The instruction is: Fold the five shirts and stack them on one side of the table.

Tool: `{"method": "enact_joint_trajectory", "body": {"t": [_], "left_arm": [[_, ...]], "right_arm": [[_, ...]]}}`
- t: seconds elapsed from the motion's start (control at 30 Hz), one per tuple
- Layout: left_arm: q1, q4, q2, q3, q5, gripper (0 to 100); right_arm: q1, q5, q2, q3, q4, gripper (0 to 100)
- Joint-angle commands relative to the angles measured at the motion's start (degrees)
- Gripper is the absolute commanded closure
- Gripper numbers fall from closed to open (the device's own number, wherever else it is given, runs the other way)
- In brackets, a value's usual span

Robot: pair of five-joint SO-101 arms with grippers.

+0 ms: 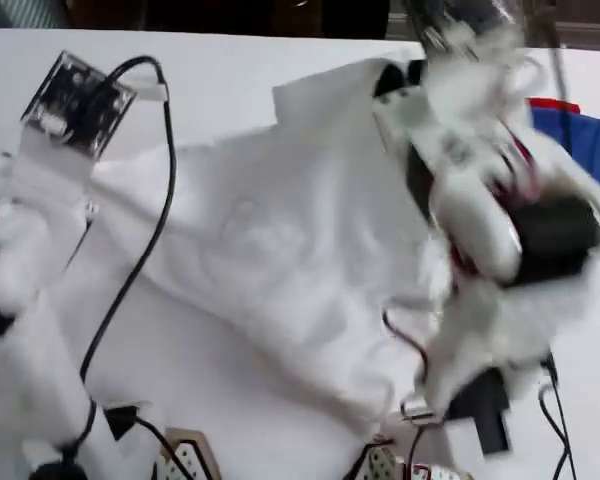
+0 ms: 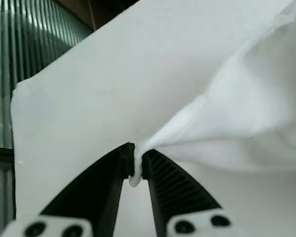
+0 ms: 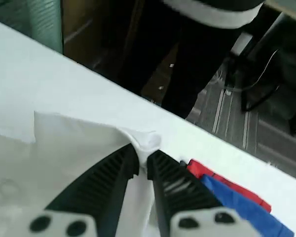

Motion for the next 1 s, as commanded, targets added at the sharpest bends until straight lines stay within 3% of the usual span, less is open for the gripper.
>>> {"method": "enact_joint_trajectory", "body": {"t": [0.0,0.2,0.47,0.63,0.77,0.97], "left_arm": [[0.4,-1.3,-4.4,-2.1,0.1,97],[0.3,-4.1,-5.8,-2.0,0.1,97],[0.3,-10.6,-5.8,-2.2,0.1,97],[0.2,-10.2,-6.3,-2.9,0.4,97],[0.3,-5.5,-6.3,-7.9,0.3,97],[0.2,0.8,-6.3,-11.6,0.2,97]], "right_arm": [[2.3,2.9,-6.5,0.4,-3.1,98.0],[10.0,4.6,-5.7,0.7,-11.6,98.0],[13.1,4.8,-4.0,0.2,-21.5,98.1],[12.8,6.2,-7.0,0.5,-21.4,98.1],[12.6,6.2,-10.8,0.6,-18.0,98.1],[5.5,5.6,-15.4,0.6,-6.9,98.1]]}}
